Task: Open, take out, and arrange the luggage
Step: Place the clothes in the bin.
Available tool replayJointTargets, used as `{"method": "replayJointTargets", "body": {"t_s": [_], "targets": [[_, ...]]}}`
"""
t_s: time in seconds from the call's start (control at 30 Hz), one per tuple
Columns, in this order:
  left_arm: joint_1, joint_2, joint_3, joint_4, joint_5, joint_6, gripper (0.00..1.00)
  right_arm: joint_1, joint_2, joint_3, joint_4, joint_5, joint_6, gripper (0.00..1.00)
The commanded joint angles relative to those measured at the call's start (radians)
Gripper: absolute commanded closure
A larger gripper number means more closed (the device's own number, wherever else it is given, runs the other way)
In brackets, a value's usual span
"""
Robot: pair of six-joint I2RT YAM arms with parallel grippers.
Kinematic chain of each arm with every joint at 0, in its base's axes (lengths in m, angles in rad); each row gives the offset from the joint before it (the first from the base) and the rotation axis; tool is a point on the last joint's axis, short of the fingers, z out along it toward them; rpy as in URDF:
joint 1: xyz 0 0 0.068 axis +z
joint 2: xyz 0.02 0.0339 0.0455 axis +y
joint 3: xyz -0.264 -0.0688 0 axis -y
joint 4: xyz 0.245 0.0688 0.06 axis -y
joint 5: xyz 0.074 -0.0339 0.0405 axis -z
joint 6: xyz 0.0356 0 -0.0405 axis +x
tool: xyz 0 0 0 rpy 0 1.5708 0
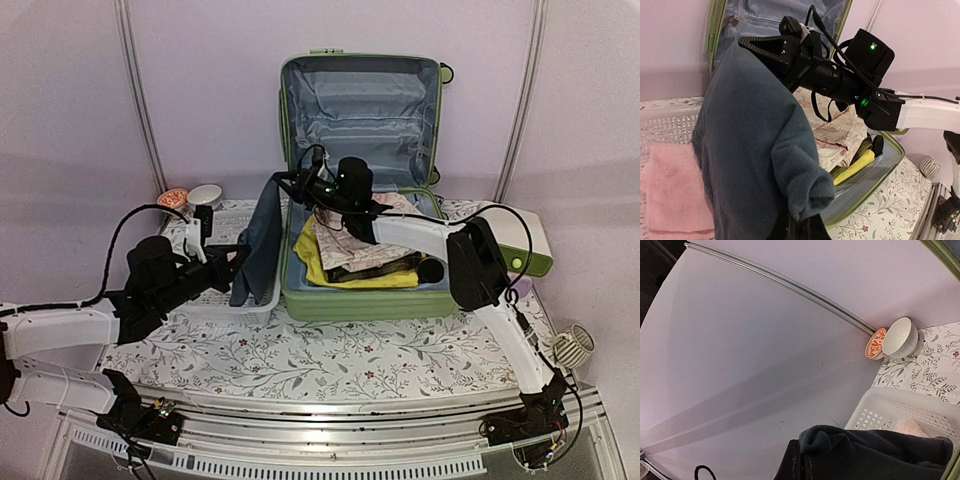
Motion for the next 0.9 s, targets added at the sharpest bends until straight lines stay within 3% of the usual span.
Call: {"method": "replayJointTargets", "body": {"t_s": [0.0, 0.3, 0.87], "targets": [[-0.040, 0.043, 0.022, 0.094, 0.016, -0.044, 1.00, -0.049, 0.022, 0.042, 0.021, 0.044, 0.000, 0.99], [-0.097, 0.119, 0.003, 0.158, -0.072, -0.123, 1.00, -0.055, 0.037, 0.044, 0.018, 0.040, -0.003, 0.98], [-0.052, 0.041, -0.131, 0.115, -0.182, -0.242, 1.00, -0.017, 0.075, 0.048, 0.055, 0.104, -0.022, 0.98]]}}
